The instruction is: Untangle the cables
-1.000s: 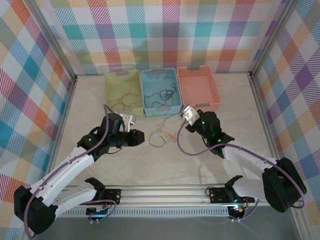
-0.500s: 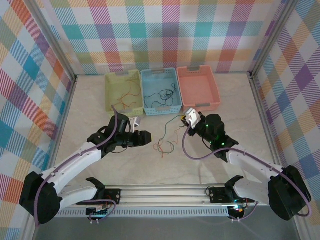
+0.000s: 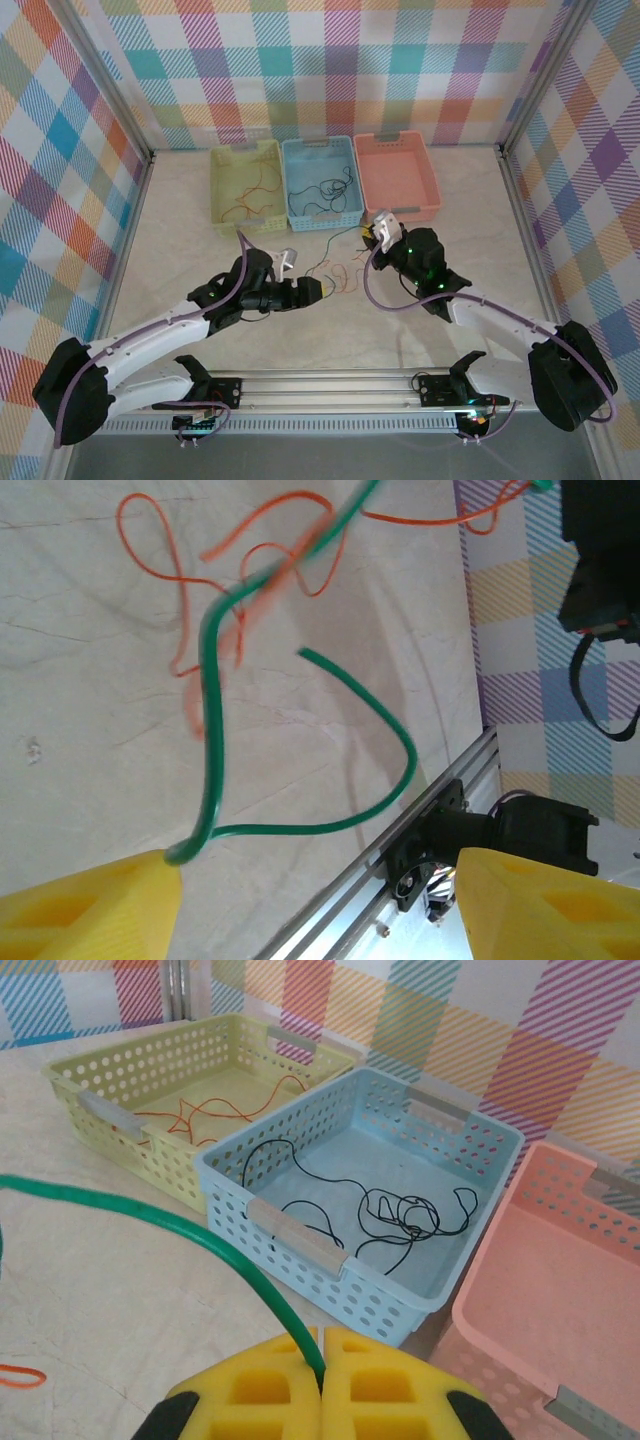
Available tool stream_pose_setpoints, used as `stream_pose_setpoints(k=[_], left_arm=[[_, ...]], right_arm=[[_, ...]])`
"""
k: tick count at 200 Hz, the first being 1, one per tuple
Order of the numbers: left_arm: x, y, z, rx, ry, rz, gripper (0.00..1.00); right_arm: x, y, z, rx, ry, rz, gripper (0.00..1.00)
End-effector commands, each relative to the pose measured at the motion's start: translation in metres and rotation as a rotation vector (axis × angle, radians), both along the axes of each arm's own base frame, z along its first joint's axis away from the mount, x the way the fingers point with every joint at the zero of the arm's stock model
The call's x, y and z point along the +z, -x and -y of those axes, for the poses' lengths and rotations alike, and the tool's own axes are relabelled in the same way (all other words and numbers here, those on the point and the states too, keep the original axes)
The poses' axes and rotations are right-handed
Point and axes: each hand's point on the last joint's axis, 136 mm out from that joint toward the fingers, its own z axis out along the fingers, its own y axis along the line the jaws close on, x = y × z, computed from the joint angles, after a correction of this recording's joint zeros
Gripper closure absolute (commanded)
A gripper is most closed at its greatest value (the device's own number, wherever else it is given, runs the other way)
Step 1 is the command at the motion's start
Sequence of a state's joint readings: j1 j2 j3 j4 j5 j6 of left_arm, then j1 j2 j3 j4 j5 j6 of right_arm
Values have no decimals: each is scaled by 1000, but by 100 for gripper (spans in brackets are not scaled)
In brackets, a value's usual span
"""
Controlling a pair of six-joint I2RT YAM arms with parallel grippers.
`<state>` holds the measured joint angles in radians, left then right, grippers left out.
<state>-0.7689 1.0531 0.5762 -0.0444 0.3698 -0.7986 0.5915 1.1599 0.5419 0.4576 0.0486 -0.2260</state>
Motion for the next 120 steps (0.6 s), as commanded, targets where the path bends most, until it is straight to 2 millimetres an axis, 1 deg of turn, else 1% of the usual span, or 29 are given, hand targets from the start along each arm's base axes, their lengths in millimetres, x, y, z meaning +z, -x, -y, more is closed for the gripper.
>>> stream_pose_setpoints(k=[1, 35, 51, 66, 75, 106, 120], left_arm=[[0, -8, -4, 123, -1, 3, 27], [-14, -6, -6, 235, 15, -67, 23], [-16, -4, -7, 266, 26, -81, 23], [-17, -6, -8, 318, 45, -74, 23], [-17, -9, -8, 341, 52, -72, 23], [-14, -24, -12, 426, 63, -40, 23], [-8, -31, -10, 444, 88, -18, 25]], right_arm=[[16, -6, -1, -38, -69, 31, 100], [12, -9, -1, -61, -72, 29, 100], [12, -11, 3, -90, -88, 36, 100], [15, -12, 5, -104, -111, 49, 100], [17, -11, 4, -103, -121, 51, 100], [12, -9, 2, -94, -116, 42, 100], [10, -7, 2, -90, -113, 38, 100]])
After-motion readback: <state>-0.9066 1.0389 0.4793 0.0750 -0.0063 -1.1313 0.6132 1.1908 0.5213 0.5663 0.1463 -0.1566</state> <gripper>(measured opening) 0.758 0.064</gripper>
